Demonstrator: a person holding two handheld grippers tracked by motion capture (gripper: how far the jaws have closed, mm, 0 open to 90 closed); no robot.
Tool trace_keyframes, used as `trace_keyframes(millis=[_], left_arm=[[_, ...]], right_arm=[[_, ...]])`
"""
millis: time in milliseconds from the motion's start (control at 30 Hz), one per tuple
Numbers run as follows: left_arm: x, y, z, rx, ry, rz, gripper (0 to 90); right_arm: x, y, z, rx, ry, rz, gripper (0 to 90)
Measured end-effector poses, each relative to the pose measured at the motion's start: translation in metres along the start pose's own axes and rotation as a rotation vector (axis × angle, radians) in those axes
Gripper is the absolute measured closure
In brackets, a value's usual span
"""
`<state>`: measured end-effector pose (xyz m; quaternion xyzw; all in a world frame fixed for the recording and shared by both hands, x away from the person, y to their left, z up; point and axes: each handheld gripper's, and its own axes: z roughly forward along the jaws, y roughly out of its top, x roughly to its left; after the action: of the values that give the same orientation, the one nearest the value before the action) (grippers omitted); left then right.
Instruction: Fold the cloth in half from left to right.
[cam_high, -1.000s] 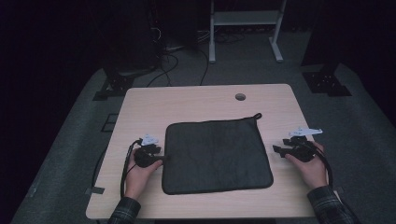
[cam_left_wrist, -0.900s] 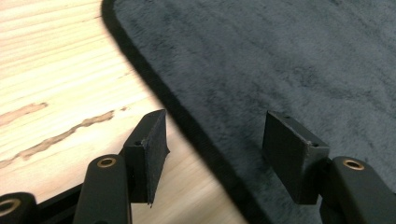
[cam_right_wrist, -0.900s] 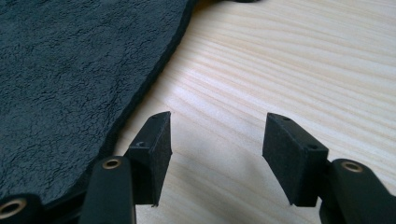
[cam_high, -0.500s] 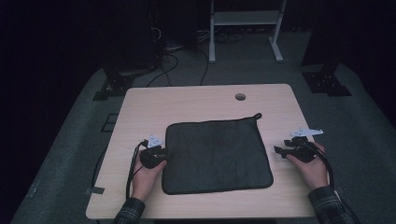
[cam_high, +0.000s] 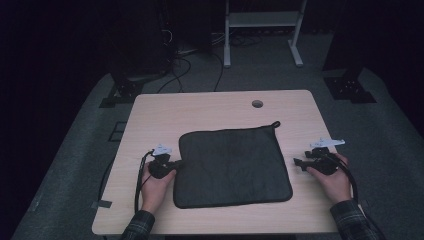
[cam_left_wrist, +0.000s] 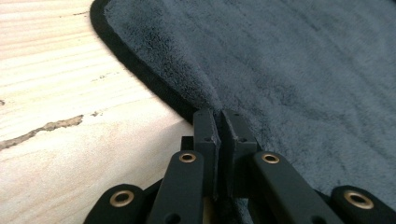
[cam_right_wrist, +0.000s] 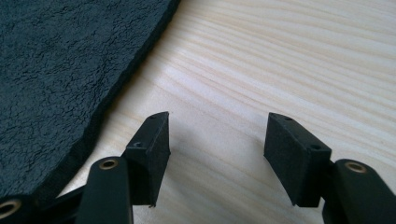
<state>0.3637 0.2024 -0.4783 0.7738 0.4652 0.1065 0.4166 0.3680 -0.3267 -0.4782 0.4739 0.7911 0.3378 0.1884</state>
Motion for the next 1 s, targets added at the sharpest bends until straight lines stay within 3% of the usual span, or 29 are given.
trace_keyframes(millis=[400, 633, 1000], left_arm=[[-0.001, 0.018, -0.009, -0.059, -0.098, -0.001, 84.7], [-0.013, 0.033, -0.008, -0.084, -0.144, 0.025, 84.8], [-0.034, 0.056, 0.002, -0.107, -0.203, 0.063, 84.8]], right_arm=[[0.000, -0.003, 0.002, -0.015, -0.009, -0.007, 29.2], [0.000, -0.007, 0.004, -0.055, -0.018, 0.004, 25.6], [0.000, -0.007, 0.004, -0.054, -0.018, 0.007, 25.6]])
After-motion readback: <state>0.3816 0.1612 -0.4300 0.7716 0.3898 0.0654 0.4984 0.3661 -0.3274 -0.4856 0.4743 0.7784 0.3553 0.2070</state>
